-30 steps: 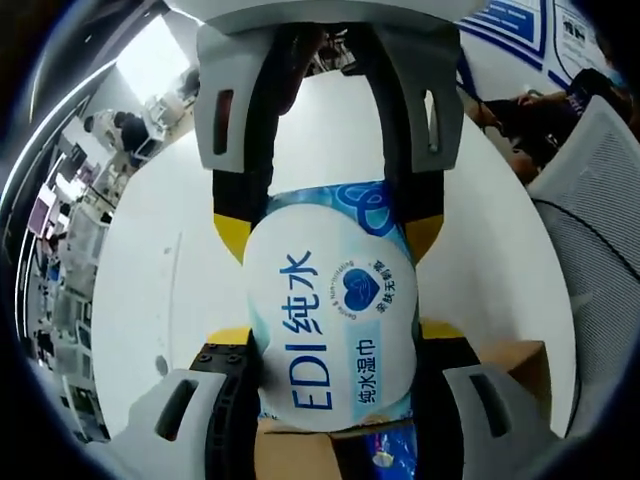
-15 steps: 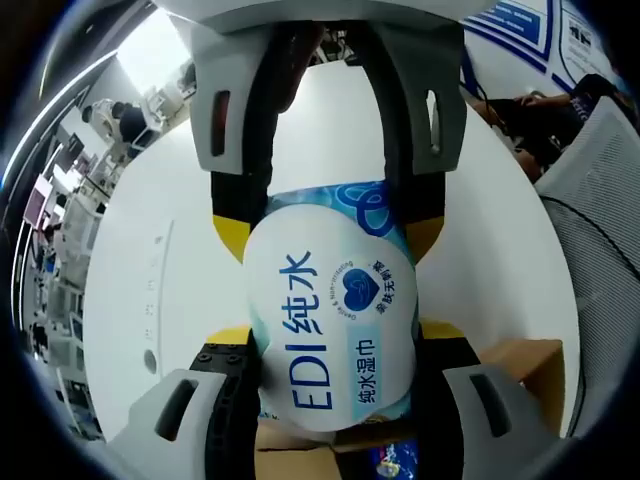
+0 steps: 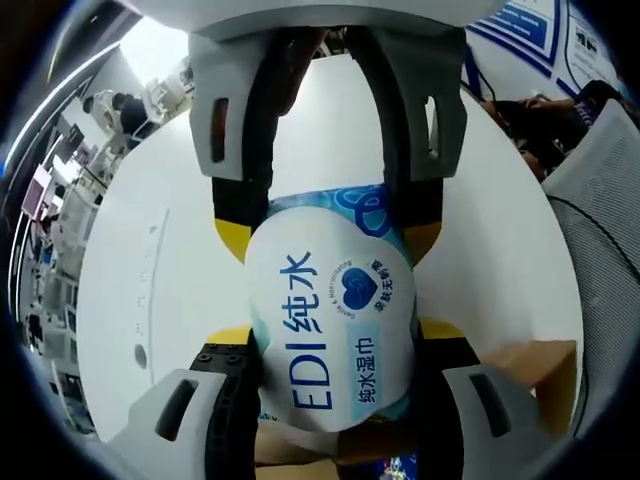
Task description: Operate the shoe box by opening the lid, removing the specified soft item, and placing it in the target area until the item is outside and the box remains undamaged.
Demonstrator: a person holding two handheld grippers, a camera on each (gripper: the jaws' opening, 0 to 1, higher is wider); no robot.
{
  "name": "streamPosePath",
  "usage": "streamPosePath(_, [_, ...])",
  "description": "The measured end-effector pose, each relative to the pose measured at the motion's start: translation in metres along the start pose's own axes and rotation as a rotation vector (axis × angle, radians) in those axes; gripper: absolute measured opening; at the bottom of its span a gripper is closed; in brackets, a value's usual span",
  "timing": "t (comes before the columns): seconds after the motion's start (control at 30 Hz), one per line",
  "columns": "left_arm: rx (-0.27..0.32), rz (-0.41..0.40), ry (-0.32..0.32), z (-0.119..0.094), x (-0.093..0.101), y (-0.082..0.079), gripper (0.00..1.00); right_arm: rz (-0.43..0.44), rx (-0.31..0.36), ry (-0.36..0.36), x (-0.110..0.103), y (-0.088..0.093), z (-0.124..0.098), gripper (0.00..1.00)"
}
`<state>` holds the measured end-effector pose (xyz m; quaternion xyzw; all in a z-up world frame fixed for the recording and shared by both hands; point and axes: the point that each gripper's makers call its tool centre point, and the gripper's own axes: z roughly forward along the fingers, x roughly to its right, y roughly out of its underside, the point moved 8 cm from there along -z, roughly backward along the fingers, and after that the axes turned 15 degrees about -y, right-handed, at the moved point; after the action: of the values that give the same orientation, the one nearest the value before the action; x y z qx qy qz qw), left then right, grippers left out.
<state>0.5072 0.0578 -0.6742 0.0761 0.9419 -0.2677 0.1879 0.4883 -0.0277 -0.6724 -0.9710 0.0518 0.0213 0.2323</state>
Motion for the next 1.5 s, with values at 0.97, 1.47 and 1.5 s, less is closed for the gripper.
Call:
streamPosePath(0.97, [0.003, -0.009, 0.007, 0.007, 0.001, 0.003, 0.59, 0.002, -0.016, -0.015, 0.007, 0.008, 0.013, 0.53])
streamPosePath(1.47, [0.001, -0.011, 0.006, 0.011, 0.002, 0.005, 0.55, 0.011, -0.017, -0.023, 0.009, 0.011, 0.019, 0.53])
streamPosePath(1.5, [0.001, -0.010, 0.005, 0.011, 0.002, 0.005, 0.55, 0.011, -0.017, -0.022, 0.009, 0.011, 0.019, 0.53])
